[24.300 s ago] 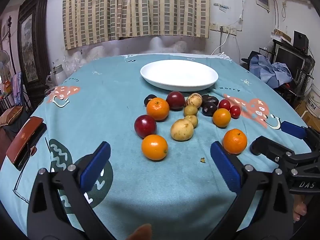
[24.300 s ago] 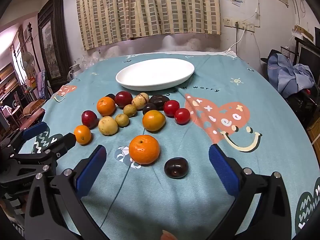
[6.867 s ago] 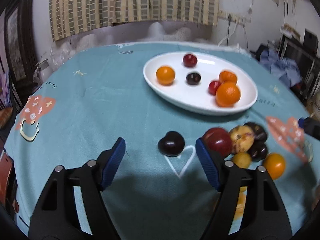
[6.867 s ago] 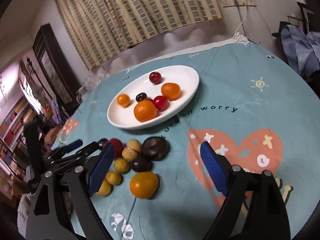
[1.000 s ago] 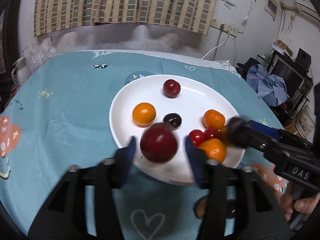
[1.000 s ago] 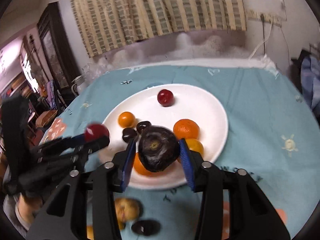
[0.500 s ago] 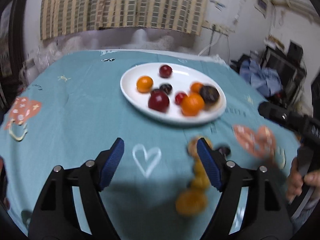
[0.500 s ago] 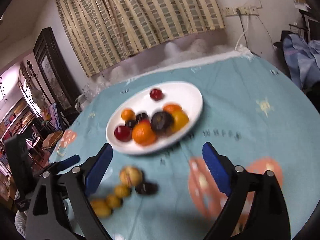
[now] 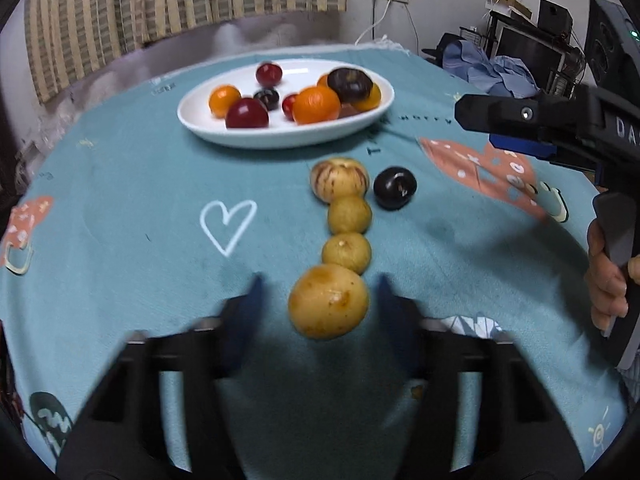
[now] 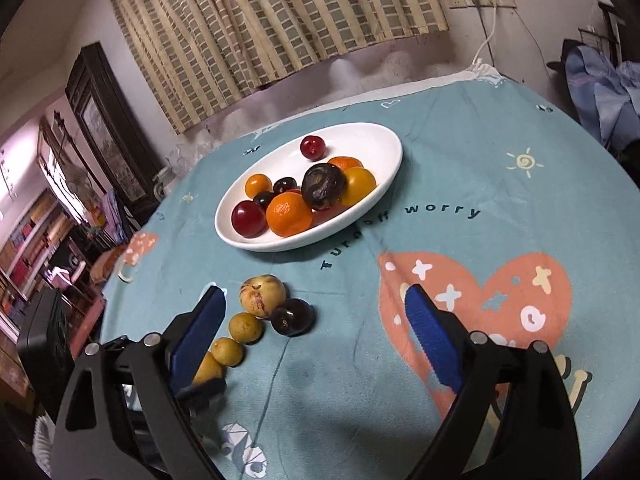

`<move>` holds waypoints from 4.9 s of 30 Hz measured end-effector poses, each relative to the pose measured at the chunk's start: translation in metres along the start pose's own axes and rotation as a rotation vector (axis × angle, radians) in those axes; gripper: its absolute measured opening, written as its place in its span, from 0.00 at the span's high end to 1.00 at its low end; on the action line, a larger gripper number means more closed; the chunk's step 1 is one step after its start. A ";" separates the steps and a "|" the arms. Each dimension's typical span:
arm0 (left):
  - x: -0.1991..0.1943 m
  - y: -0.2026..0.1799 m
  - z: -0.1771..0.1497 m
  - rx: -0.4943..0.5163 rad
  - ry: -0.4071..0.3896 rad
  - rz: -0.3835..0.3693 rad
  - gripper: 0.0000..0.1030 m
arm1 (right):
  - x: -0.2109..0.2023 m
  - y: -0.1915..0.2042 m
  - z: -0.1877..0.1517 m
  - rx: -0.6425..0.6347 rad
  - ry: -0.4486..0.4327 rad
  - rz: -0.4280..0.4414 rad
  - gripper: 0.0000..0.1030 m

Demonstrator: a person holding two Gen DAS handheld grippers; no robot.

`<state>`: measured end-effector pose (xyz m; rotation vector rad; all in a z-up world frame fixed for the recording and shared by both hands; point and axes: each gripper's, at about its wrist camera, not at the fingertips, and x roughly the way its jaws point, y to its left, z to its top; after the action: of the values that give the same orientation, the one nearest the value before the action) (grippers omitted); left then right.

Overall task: Organize fruits
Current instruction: 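Grasp a yellow plum with the left tool while the right tool grasps a dark purple plum, then release the yellow plum and purple plum onto the white plate with both tools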

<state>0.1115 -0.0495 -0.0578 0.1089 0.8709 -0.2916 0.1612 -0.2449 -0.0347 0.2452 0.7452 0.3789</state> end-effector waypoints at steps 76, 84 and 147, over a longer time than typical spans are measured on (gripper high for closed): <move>-0.018 0.071 0.053 -0.099 -0.167 0.138 0.49 | 0.035 0.029 0.069 -0.173 -0.059 0.032 0.68; 0.001 0.067 0.025 -0.071 -0.066 0.199 0.46 | 0.028 0.035 0.067 -0.181 -0.069 0.057 0.68; -0.018 -0.003 0.023 0.027 -0.123 0.113 0.15 | -0.005 -0.029 0.028 0.216 -0.040 0.149 0.28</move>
<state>0.1172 -0.0532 -0.0292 0.1633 0.7359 -0.2027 0.1844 -0.2753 -0.0215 0.5123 0.7311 0.4340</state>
